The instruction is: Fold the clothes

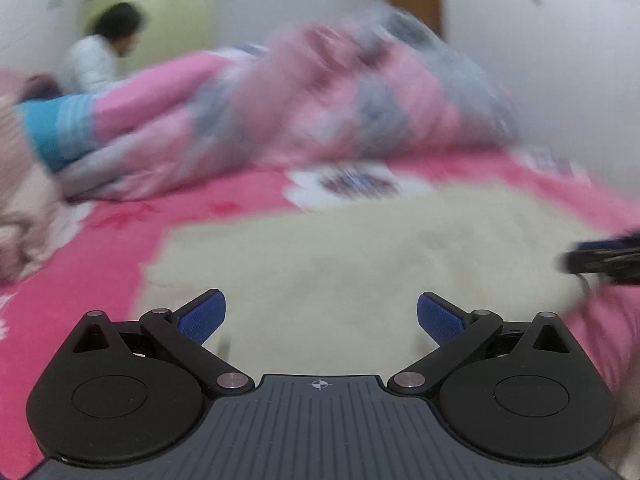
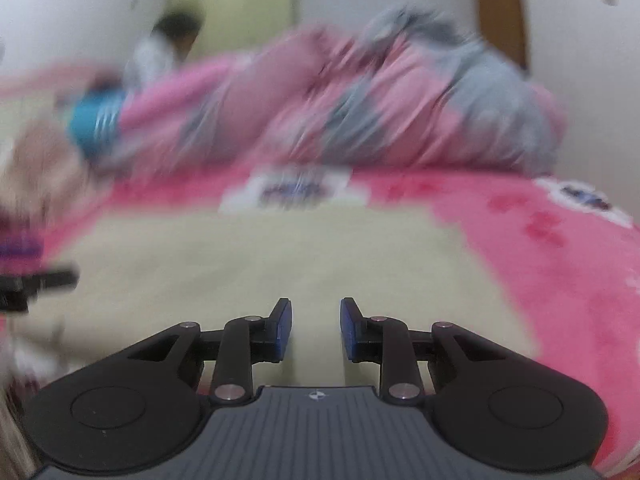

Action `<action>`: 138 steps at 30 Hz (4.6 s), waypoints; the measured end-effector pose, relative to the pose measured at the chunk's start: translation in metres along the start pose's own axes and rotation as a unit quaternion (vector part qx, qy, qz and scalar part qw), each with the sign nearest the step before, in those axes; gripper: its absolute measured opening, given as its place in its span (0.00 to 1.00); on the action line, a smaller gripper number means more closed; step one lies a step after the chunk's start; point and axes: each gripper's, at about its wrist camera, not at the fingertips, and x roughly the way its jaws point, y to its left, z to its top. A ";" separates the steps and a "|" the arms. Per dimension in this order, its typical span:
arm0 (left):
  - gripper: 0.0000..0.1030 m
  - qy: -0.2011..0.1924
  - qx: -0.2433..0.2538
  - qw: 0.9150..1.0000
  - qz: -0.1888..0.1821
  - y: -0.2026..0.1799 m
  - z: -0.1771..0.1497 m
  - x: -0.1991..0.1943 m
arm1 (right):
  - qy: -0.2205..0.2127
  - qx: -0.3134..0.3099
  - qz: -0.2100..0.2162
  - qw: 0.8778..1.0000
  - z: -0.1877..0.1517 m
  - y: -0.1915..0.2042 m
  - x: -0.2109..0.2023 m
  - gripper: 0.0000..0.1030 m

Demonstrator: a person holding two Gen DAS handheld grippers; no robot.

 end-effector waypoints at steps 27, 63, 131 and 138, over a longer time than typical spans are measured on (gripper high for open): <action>1.00 -0.041 -0.044 0.998 0.001 0.018 -0.028 -0.009 | -0.054 -0.018 0.089 0.994 -0.026 0.052 0.018 0.32; 1.00 0.030 -0.073 0.996 0.044 0.024 0.007 0.052 | -0.069 -0.010 0.053 0.996 -0.015 0.051 0.047 0.36; 1.00 0.131 -0.117 0.981 0.086 0.018 0.034 0.063 | 0.001 0.000 -0.060 0.998 0.051 0.043 0.059 1.00; 1.00 0.130 -0.116 0.981 0.086 0.018 0.033 0.063 | -0.028 0.002 -0.060 0.998 0.071 0.037 0.068 0.99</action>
